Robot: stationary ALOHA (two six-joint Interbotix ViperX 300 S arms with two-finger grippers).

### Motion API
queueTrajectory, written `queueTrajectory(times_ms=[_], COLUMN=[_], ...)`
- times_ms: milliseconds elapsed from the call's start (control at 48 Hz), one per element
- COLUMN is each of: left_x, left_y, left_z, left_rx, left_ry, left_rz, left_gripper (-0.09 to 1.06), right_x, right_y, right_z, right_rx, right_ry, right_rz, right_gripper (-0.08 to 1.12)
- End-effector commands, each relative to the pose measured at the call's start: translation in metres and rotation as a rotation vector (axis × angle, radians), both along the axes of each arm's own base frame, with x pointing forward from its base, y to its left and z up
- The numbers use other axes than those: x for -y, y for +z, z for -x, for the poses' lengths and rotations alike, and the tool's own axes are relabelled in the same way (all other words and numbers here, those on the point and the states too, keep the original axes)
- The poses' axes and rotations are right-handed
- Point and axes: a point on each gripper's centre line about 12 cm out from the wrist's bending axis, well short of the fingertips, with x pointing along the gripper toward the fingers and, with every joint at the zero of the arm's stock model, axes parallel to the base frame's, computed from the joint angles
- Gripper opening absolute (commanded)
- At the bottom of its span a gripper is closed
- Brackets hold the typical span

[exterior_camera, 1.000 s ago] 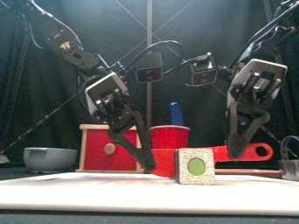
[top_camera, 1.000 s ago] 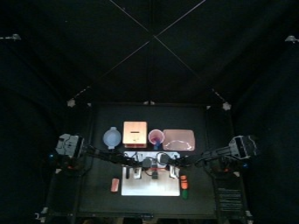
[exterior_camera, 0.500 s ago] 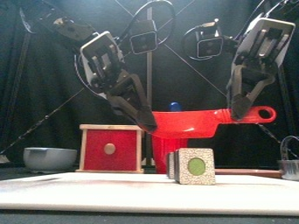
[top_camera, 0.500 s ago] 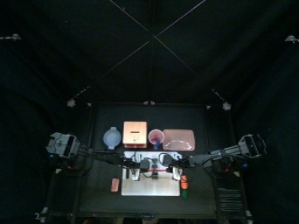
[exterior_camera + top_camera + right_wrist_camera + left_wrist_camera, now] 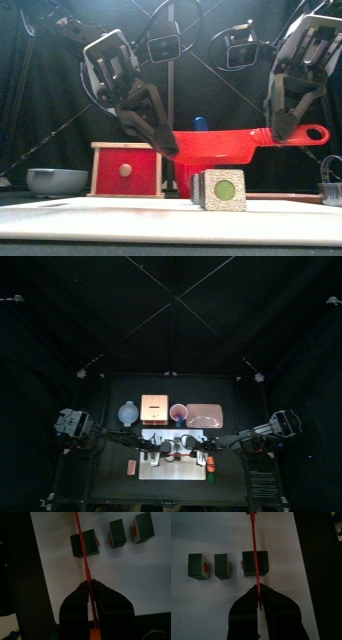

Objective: Place sushi on board then cut the sushi with the knife then place the pieces on the plate
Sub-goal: Cut the sushi into 4 pieces

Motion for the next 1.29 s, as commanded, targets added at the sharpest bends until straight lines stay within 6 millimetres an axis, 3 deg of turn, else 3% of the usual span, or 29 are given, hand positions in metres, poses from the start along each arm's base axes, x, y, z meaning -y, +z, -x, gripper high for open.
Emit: queueTrajectory(times_ms=[21,1292], left_x=[0.005,0.002], left_y=[0.005,-0.019], left_z=[-0.003,0.0], left_rx=[0.012,-0.056], left_ry=[-0.01,-0.003], left_rz=[0.004,-0.007], left_gripper=[0.41,0.41], right_x=[0.001,-0.001], right_y=[0.004,-0.011], right_z=[-0.001,-0.006], right_rx=[0.01,-0.035], right_ry=[-0.005,-0.003], right_rz=[-0.002,0.006], right_gripper=[0.26,0.26])
